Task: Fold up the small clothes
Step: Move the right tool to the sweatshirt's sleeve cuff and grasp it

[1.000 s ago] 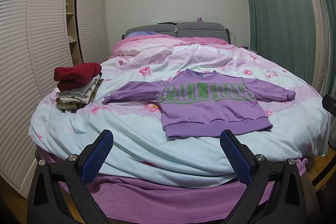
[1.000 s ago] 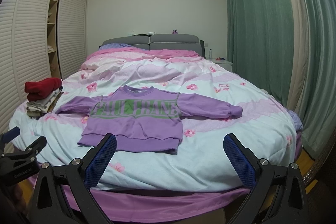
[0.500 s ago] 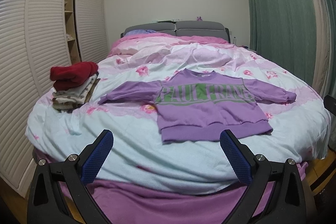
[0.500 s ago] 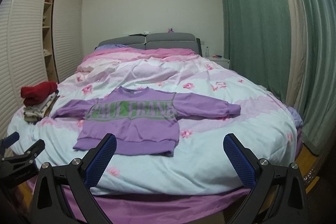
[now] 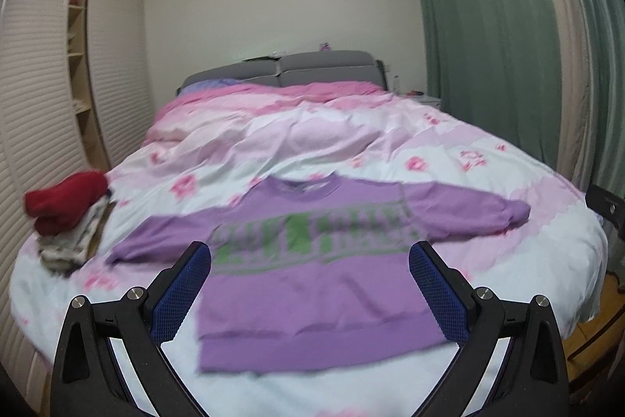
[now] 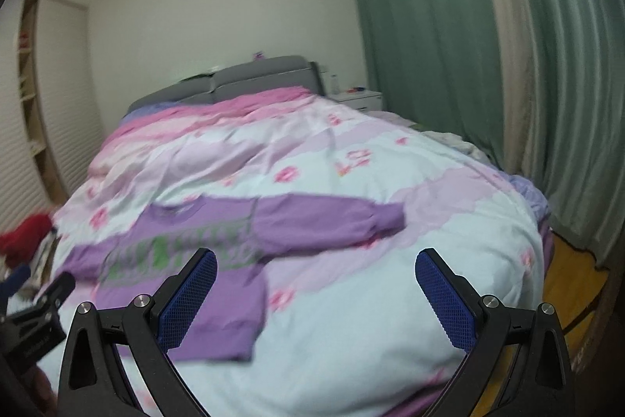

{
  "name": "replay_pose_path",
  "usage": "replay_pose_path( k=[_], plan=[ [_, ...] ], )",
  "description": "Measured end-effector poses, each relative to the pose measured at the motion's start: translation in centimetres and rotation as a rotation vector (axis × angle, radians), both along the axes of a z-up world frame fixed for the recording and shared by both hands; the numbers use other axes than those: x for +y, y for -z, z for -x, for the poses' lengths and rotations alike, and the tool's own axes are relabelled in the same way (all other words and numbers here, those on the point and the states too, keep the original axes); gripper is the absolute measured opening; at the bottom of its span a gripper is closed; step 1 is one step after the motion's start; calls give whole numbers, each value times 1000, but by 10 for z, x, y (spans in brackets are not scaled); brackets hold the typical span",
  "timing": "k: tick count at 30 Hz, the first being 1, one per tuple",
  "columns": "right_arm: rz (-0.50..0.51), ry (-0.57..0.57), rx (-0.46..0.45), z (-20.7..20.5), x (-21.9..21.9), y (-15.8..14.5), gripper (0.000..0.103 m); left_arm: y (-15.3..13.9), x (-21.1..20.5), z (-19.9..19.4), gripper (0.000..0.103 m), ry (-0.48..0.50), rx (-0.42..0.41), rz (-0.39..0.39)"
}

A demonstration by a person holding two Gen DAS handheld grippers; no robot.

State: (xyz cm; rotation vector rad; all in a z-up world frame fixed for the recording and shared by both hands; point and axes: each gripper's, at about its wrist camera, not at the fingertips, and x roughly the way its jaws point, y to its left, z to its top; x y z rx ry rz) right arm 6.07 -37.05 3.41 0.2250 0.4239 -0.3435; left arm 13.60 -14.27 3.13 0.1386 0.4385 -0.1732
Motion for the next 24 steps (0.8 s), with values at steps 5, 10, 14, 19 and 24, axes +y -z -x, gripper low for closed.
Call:
replay_pose_path(
  k=[5,10,14,19,24],
  plan=[
    [-50,92,0,-38,-62,1,103,7,-44,-42,103,15,-3,3],
    [-99,138,33,-80,-115,15,96,21,-84,-74,103,24,19,-5],
    [-167,130,77,-111,-142,37,79,36,-111,-95,103,30,49,-9],
    [-346,111,138,-143,-170,82,62,50,-128,-105,103,32,66,-21],
    [-499,117,165,-169,-191,119,62,63,-137,-120,103,27,83,-39]
  ],
)
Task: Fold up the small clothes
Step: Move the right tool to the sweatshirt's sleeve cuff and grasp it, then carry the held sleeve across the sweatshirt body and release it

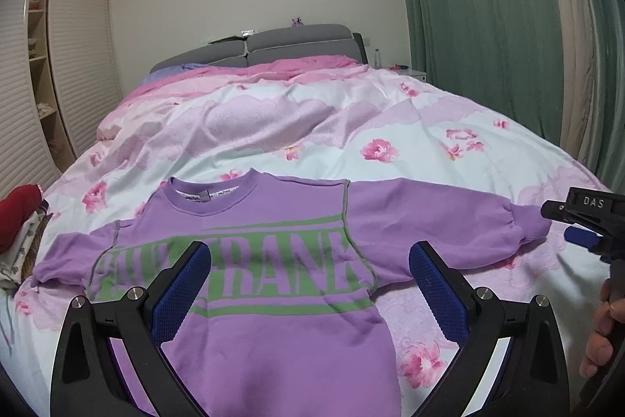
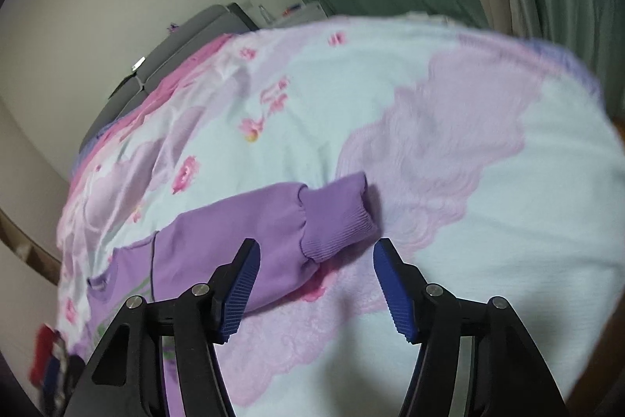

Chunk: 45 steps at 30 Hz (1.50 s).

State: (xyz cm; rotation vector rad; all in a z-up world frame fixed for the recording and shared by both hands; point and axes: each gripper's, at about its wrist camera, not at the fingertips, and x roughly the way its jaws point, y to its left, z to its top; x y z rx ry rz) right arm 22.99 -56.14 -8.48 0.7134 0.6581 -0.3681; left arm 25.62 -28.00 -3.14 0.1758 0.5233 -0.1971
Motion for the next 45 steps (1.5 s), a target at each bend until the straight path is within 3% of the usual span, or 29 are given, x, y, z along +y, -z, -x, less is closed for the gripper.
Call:
replay_pose_path(
  k=[11,13,15,16,18,29,36,45],
  plan=[
    [-198,62,88,-36,-24,47,57,13,-2,-27,103,-31,26,5],
    [-229,78,80,-40,-29,53,50,13,-4,-30,103,-31,24,3],
    [-261,83,61,-42,-34,57,24,12,-6,-32,103,-32,24,0],
    [-273,76,50,-43,-34,58,19,12,-6,-34,103,-32,24,0],
    [-239,73,38,-41,-29,51,14,10,-5,-36,103,-37,23,-1],
    [9,-12,-35,-41,18,-23,12,-2,36,-48,103,-121,27,24],
    [131,-120,-75,-59,85,-61,12,-12,103,-60,103,-231,21,50],
    [207,-286,-90,-98,201,-71,12,-4,215,-70,103,-363,54,84]
  ],
)
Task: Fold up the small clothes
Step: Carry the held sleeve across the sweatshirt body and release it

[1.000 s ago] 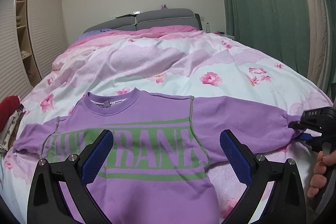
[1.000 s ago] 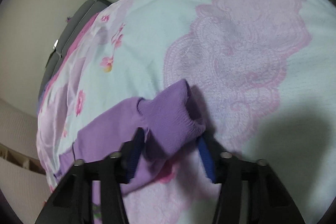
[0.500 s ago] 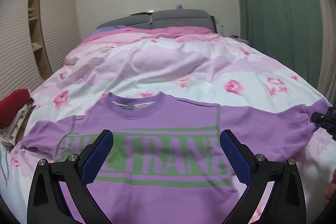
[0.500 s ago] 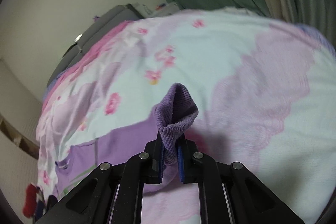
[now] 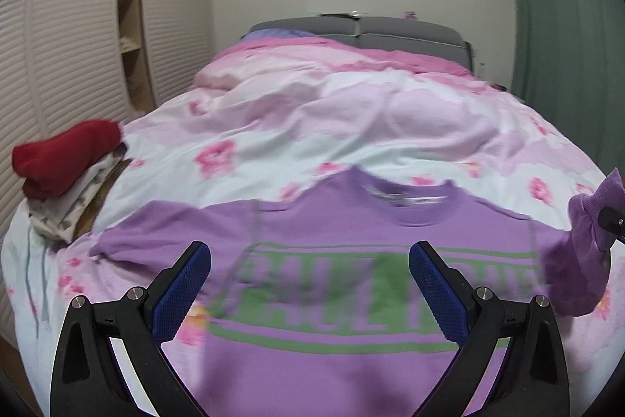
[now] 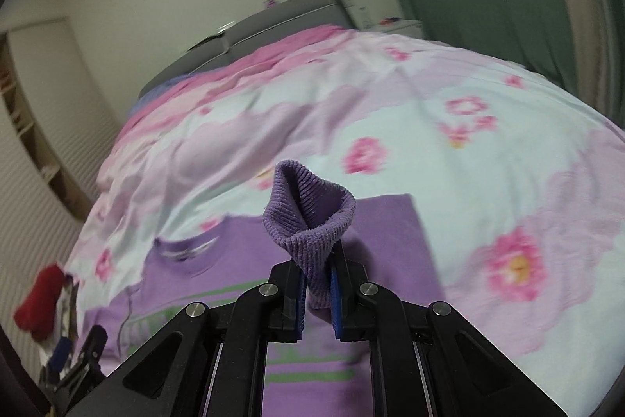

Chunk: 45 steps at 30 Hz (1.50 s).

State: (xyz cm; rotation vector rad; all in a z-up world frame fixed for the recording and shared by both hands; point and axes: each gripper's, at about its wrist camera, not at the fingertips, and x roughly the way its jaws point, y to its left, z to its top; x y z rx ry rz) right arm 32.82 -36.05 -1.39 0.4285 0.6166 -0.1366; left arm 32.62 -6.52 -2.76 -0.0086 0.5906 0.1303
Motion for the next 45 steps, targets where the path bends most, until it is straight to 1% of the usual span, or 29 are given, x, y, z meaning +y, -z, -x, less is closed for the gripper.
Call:
replay_pose_path(
  k=[3,6,10,15,17,19,21,23,25,26,27,28,30,32,34,36,38,39,41,44,45],
  plan=[
    [33,-59,4,-16,48,1,11,6,35,0,103,-43,17,11],
    [63,-106,7,-30,86,6,11,11,73,-3,103,-83,34,25],
    [100,-165,10,-53,145,14,11,17,115,-3,103,-134,37,-1],
    [172,-256,18,-77,222,29,11,27,158,2,103,-179,57,1],
    [215,-288,37,-85,251,39,11,31,170,1,103,-193,66,4],
    [266,-322,74,-90,277,55,12,35,179,3,103,-207,75,11],
    [292,-343,117,-92,292,72,13,39,187,5,103,-216,83,21],
    [308,-360,148,-92,298,87,14,42,190,6,103,-219,88,30],
    [310,-383,177,-91,300,97,19,44,190,6,103,-215,89,32],
    [306,-394,187,-90,299,100,23,45,190,6,103,-213,88,32],
    [297,-410,188,-88,298,100,31,45,188,6,103,-210,87,33],
    [293,-419,184,-88,299,98,34,44,187,7,103,-206,86,36],
    [297,-430,159,-77,297,90,51,42,182,8,103,-196,81,43],
    [299,-430,109,-60,289,76,56,40,175,9,103,-183,75,47],
    [297,-419,66,-47,278,62,58,37,164,11,103,-164,69,51],
    [312,-371,26,-27,256,50,61,36,152,12,103,-142,65,58],
    [337,-311,16,-14,233,42,62,35,137,11,103,-119,61,63],
    [362,-262,19,-4,214,40,62,35,128,11,103,-104,61,65],
    [395,-204,40,5,186,39,62,34,110,9,103,-74,58,70],
    [457,-116,109,14,135,45,62,33,81,6,103,-29,60,76],
    [468,-102,140,16,120,49,62,33,71,4,103,-14,62,79]
  ],
)
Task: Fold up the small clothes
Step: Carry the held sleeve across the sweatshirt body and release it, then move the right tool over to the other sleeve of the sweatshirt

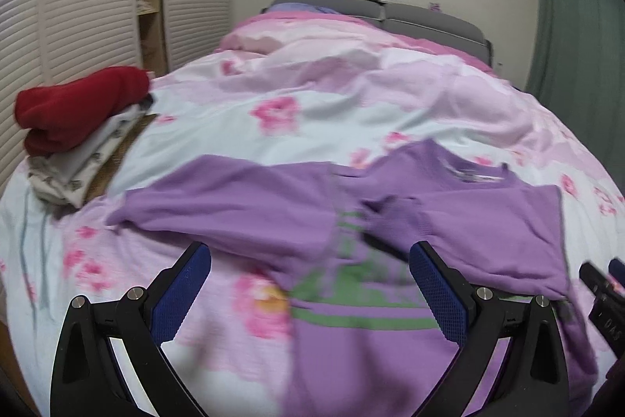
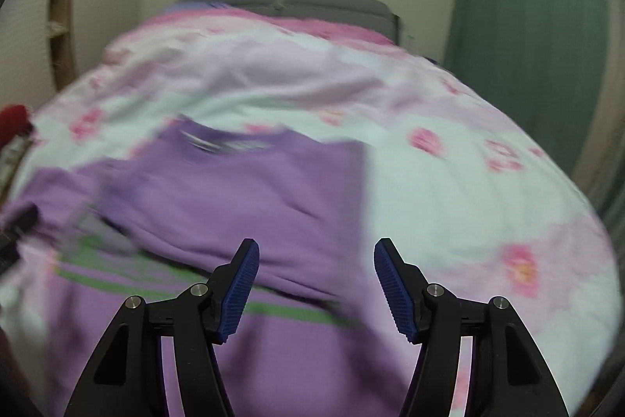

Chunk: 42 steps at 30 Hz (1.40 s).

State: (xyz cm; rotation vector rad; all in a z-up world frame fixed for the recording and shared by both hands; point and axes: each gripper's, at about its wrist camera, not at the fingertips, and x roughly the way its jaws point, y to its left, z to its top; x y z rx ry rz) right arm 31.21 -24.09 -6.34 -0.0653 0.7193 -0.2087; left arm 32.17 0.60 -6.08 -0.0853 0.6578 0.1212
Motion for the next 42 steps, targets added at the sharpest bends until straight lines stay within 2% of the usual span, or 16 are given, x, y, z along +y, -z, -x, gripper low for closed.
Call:
replay_pose_path(
  k=[3,7,11,15,18,21,28,31,35,38,42],
  plan=[
    [-15,6,93,0,-28,16,62,1,-23,-2,103,33,8,1],
    [-13,-29,163,-5,-32,37,62,3,-42,-3,103,57,15,-24],
    [9,2,169,-13,-37,50,62,6,-48,-5,103,53,23,-46],
    [-58,116,189,-6,-65,68,62,8,-44,-8,103,42,33,-51],
    [-79,137,196,2,-74,75,62,11,-44,-8,103,40,39,-53],
    [-71,116,170,11,-68,69,62,13,-45,-7,103,46,43,-54],
    [-122,31,53,14,-55,28,62,8,-32,-5,103,24,33,-48],
    [-90,-4,44,-6,-47,19,62,7,-25,-17,103,18,43,-33],
    [-45,-1,39,-44,-46,14,62,11,-26,-47,103,22,43,-64],
    [-38,-6,69,-72,-46,19,62,23,-27,-69,103,50,72,-64],
    [-10,-17,97,-86,-43,33,62,41,-23,-81,103,45,126,-61]
  ],
)
